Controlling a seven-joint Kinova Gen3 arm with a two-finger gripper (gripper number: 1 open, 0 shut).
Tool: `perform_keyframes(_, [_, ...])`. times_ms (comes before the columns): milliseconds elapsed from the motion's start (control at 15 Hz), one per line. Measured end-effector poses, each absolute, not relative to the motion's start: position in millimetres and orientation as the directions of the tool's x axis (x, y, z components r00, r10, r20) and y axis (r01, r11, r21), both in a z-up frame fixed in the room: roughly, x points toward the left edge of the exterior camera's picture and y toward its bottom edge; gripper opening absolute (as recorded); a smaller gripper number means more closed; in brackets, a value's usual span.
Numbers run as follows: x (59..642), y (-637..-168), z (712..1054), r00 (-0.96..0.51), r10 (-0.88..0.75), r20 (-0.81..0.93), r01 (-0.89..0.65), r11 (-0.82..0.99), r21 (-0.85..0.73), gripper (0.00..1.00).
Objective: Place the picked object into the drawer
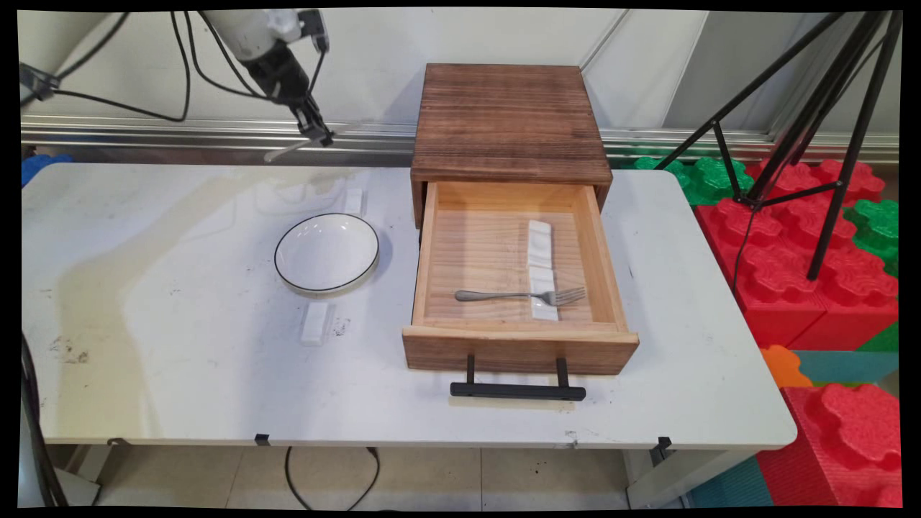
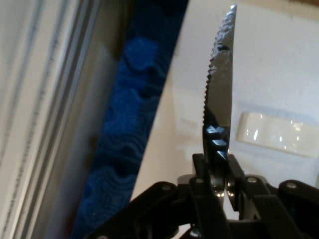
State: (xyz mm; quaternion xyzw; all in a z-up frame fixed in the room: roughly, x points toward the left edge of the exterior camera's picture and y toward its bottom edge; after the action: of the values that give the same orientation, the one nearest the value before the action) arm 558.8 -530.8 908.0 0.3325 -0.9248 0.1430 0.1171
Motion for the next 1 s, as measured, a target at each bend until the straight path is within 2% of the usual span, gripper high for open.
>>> perform_keyframes(533, [523.0,-499.7,975.4,-0.724,-0.555,0.409,-0.668,0.712,-0.217,0.0])
perform_keyframes(1000, [463.8,-467.2,1020.6,-0.756,-0.456,0.47,-0.595,0.778,-0.202,0.0])
